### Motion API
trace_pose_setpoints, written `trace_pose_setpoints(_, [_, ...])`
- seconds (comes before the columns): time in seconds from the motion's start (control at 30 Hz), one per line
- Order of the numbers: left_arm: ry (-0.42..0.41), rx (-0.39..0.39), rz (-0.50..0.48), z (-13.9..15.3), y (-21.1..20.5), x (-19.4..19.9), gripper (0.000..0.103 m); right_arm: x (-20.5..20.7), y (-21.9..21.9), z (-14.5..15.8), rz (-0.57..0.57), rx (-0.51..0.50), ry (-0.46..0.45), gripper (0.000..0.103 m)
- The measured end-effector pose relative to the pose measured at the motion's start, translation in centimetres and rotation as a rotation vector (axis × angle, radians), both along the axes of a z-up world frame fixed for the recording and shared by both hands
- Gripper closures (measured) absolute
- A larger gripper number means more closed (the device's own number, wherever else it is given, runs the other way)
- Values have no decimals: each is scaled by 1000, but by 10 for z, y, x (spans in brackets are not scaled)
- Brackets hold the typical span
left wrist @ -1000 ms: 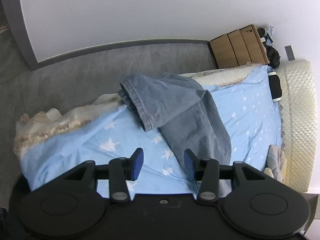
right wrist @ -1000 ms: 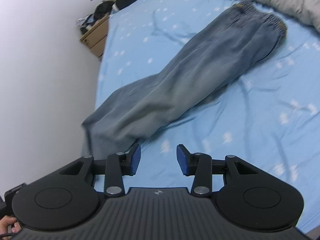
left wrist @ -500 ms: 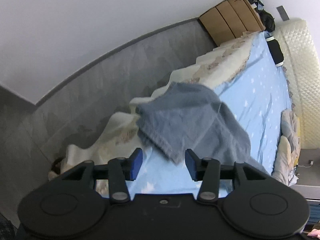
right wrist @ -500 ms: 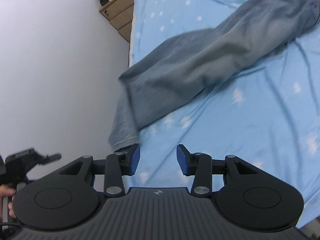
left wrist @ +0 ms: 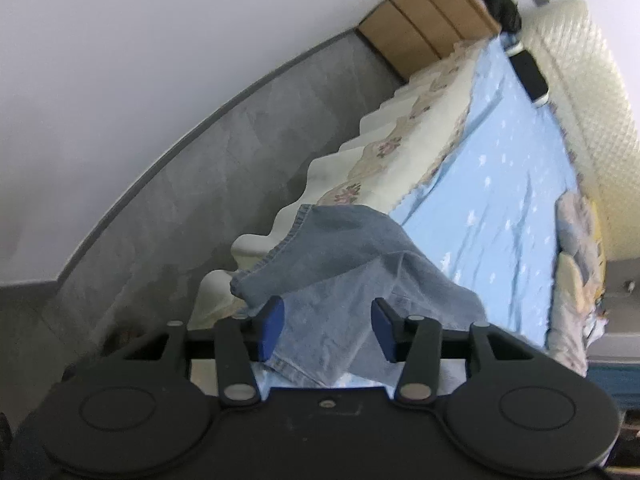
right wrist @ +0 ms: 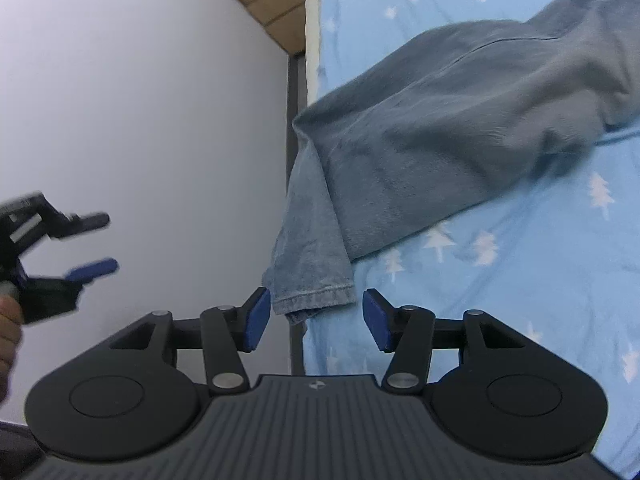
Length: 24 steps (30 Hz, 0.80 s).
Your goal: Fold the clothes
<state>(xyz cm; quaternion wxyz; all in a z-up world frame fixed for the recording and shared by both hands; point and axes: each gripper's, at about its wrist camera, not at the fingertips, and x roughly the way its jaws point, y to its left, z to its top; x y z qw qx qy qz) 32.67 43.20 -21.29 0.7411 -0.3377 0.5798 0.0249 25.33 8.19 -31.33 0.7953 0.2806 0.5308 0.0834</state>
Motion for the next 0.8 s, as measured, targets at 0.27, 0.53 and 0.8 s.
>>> trace_pose_setpoints(0.27, [46,-9,-337,-63,-13,111,58,53,52,-65,-123,-105,86,46])
trace_pose_setpoints(0.53, [-44,-35,-502,-71,-13,216,58,69,85,-68,-254,-99,153,97])
trace_pose_setpoints(0.8, [-49,-63,-463,-72,-1,257,58,121,156,-44,-238,10,71,98])
